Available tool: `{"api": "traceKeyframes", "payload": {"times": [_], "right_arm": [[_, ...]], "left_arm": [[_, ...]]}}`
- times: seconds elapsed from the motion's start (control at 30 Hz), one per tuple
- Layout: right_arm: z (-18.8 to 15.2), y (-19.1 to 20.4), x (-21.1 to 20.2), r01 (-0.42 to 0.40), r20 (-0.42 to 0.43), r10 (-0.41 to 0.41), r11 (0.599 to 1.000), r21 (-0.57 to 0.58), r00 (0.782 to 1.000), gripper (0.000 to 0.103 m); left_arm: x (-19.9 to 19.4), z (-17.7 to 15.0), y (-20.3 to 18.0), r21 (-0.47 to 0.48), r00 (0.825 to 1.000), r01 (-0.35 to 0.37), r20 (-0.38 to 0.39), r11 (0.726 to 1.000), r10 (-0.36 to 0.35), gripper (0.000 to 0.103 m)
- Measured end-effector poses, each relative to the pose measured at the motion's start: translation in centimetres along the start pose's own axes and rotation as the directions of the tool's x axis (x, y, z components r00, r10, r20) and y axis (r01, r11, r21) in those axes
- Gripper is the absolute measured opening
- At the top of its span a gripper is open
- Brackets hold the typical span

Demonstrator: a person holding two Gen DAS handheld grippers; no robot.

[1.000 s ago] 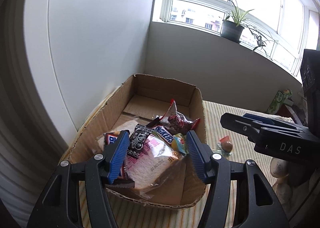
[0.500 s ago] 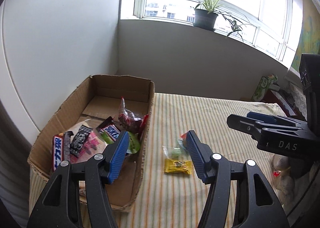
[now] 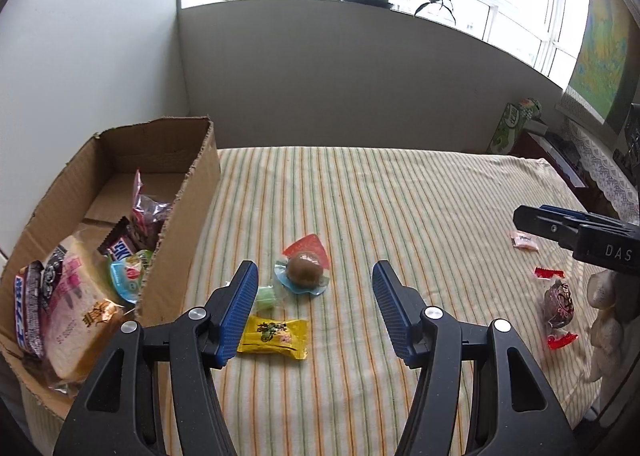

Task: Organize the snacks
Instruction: 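Move the right gripper to the pink packet while the left gripper approaches the brown ball candy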

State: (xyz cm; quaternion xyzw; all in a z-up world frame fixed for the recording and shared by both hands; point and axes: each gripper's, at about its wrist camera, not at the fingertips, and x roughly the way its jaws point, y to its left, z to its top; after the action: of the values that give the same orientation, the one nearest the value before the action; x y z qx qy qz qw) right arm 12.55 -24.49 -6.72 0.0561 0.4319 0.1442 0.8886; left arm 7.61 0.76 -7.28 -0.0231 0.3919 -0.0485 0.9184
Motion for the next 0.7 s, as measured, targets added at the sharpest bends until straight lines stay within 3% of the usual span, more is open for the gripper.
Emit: {"api": "traceKeyframes", "payload": {"times": [0.27, 0.5, 0.7], "right_arm": [[-1.4, -4.6, 1.2, -0.027, -0.081, 0.035, 0.995, 0.097, 0.996, 0.073], [-1.1, -7.1, 0.7, -0.046, -0.037, 0.052, 0.988, 0.147, 0.998, 0.073], [0.6, -6.8, 3.0, -0.094, -0.061, 0.103, 0.986, 0.139, 0.993, 0.073]], "left_arm": [[2.0, -0.1, 0.0, -0.021, 0.999, -0.016, -0.040, 1.000, 0.015, 0.059], [2.4, 0.0, 0.0, -0.020, 0.999, -0.014, -0.050, 1.000, 0.013, 0.059], [2.3, -0.1, 0.0, -0.024, 0.999, -0.015, -0.045, 1.000, 0.014, 0.059]]}}
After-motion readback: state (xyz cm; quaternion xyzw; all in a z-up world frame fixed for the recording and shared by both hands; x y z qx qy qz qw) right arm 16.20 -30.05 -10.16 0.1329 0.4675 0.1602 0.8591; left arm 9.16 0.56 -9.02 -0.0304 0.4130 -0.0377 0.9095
